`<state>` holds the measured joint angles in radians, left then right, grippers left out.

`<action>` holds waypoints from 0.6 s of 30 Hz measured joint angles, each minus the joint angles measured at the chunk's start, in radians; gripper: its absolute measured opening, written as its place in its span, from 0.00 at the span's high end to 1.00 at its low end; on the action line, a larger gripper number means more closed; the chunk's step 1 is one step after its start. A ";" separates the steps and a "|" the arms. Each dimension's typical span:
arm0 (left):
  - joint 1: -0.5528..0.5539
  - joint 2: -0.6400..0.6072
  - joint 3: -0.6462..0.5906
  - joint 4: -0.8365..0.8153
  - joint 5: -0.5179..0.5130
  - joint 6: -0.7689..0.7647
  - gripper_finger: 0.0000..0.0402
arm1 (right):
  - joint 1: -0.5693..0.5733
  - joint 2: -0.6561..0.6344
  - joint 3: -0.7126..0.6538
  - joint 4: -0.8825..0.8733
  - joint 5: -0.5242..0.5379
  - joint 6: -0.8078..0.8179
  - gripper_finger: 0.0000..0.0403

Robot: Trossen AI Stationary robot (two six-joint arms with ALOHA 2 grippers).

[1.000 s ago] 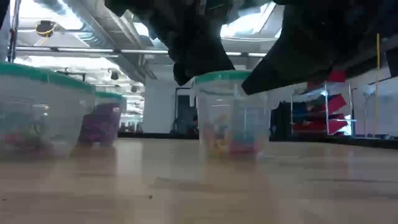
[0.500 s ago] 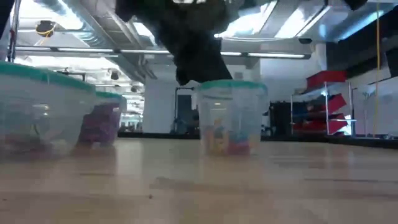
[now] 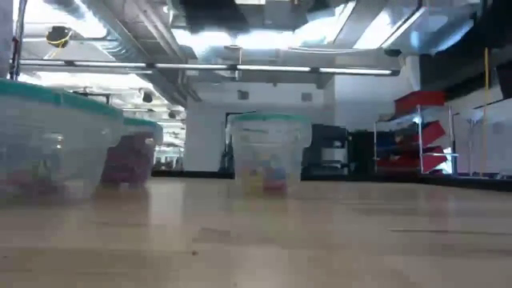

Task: Sort candy
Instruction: Return to Home Position

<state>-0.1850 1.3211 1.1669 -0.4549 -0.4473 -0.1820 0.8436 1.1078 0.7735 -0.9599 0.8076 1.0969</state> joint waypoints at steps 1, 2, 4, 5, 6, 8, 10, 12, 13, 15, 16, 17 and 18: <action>-0.011 -0.033 -0.015 -0.023 -0.025 -0.021 0.99 | 0.000 -0.045 -0.039 0.029 -0.006 0.000 1.00; -0.025 -0.065 -0.038 -0.036 -0.040 -0.043 0.99 | 0.000 -0.094 -0.083 0.068 -0.013 0.000 1.00; -0.049 -0.144 -0.101 -0.036 -0.050 -0.086 0.99 | 0.000 -0.194 -0.170 0.131 -0.041 -0.009 1.00; -0.062 -0.188 -0.135 -0.030 -0.053 -0.110 0.99 | 0.000 -0.243 -0.212 0.166 -0.058 -0.026 1.00; -0.073 -0.237 -0.172 -0.019 -0.056 -0.138 0.99 | 0.000 -0.294 -0.251 0.198 -0.066 -0.037 1.00; -0.091 -0.326 -0.263 0.009 -0.062 -0.198 0.99 | 0.000 -0.396 -0.318 0.241 -0.070 -0.059 1.00; -0.106 -0.410 -0.361 0.057 -0.065 -0.246 0.99 | 0.000 -0.495 -0.371 0.259 -0.076 -0.088 1.00; -0.111 -0.483 -0.459 0.144 -0.064 -0.266 0.99 | 0.000 -0.592 -0.415 0.260 -0.078 -0.111 1.00; -0.112 -0.522 -0.508 0.183 -0.066 -0.275 0.99 | 0.000 -0.641 -0.435 0.260 -0.079 -0.118 1.00; -0.116 -0.581 -0.593 0.279 -0.068 -0.281 0.99 | 0.000 -0.740 -0.475 0.276 -0.078 -0.138 1.00; -0.116 -0.607 -0.635 0.315 -0.068 -0.280 0.99 | 0.000 -0.786 -0.498 0.291 -0.080 -0.159 1.00; -0.116 -0.633 -0.677 0.341 -0.067 -0.280 0.99 | 0.000 -0.832 -0.522 0.314 -0.086 -0.182 1.00; -0.116 -0.656 -0.715 0.363 -0.066 -0.282 0.99 | 0.000 -0.874 -0.544 0.335 -0.097 -0.209 1.00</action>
<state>-0.3012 0.6654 0.4518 -0.0920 -0.5136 -0.4644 0.8436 0.2337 0.2292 -0.6244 0.7109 0.8882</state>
